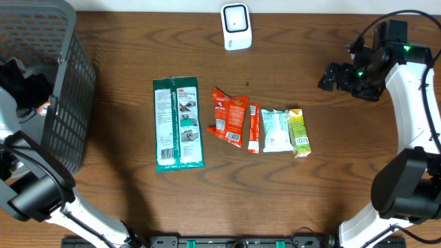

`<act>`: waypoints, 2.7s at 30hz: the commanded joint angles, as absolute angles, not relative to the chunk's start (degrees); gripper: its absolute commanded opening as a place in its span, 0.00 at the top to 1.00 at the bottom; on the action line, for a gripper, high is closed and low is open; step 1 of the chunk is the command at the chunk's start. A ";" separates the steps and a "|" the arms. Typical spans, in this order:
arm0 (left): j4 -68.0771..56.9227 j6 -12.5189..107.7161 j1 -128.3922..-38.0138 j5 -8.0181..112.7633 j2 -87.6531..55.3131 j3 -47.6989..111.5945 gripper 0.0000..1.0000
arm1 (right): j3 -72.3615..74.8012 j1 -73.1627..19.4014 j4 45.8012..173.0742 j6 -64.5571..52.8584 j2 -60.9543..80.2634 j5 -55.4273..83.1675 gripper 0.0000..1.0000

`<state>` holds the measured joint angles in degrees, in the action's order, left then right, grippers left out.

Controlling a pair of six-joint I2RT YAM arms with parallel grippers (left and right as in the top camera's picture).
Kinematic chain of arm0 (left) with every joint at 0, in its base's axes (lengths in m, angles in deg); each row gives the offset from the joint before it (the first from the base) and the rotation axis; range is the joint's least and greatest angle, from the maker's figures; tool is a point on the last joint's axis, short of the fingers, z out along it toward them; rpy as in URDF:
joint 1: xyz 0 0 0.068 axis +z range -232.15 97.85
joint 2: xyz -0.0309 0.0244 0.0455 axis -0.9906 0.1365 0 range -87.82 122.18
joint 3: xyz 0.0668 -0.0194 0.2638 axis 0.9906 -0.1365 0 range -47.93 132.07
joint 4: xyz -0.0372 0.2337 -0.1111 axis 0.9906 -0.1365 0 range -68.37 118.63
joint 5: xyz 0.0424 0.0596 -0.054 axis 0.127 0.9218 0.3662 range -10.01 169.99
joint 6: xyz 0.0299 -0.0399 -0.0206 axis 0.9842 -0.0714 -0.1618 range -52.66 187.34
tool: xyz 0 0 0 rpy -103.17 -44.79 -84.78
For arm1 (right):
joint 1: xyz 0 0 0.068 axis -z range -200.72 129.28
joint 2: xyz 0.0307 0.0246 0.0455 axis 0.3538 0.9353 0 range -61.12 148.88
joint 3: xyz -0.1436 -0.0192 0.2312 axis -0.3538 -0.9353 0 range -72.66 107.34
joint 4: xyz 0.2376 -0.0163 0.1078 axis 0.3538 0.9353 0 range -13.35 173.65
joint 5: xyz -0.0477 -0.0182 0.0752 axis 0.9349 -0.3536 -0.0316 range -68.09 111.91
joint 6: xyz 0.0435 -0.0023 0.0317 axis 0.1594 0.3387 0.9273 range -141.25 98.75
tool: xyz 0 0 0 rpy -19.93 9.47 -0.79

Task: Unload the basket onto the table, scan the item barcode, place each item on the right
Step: 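Reach the left gripper into the basket toward the orange Enjoy box, then grasp the orange Enjoy box with the left gripper and lift it out, then carry the Enjoy box right and lower it onto the gloves pack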

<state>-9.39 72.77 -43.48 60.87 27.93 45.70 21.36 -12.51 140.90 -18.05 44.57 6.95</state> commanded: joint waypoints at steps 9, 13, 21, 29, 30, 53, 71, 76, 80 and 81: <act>-6.31 75.94 -41.82 59.17 36.12 45.28 0.22 | 21.62 -12.23 140.90 -18.55 44.20 7.08 0.01; -6.18 75.81 -41.82 57.57 37.28 45.28 0.27 | 21.62 -12.23 140.90 -18.55 44.20 7.08 0.01; -6.44 74.56 -41.82 54.95 35.27 45.52 0.51 | 21.62 -12.23 140.90 -18.55 44.20 7.08 0.01; -6.44 74.54 -41.82 55.39 31.77 45.52 0.61 | 21.62 -12.23 140.90 -18.55 44.20 7.08 0.01; -6.48 74.34 -41.82 55.98 31.25 45.52 0.64 | 21.62 -12.23 140.90 -18.55 44.20 7.08 0.01; -14.27 57.73 -55.02 96.11 0.12 45.52 0.67 | 21.62 -12.23 140.90 -18.55 44.20 7.08 0.01; -30.68 46.67 -92.70 98.77 -5.06 37.87 0.67 | 21.62 -12.25 140.88 -18.55 44.20 7.08 0.01; -28.93 43.78 -98.97 99.17 2.57 31.79 0.67 | 21.62 -12.25 140.90 -18.55 44.20 7.08 0.01; -25.63 41.10 -104.04 104.30 9.94 28.67 0.67 | 21.62 -12.23 140.90 -18.55 44.20 7.08 0.01; -25.48 40.24 -105.09 106.03 11.58 28.65 0.67 | 21.62 -12.23 140.88 -18.55 44.20 7.08 0.01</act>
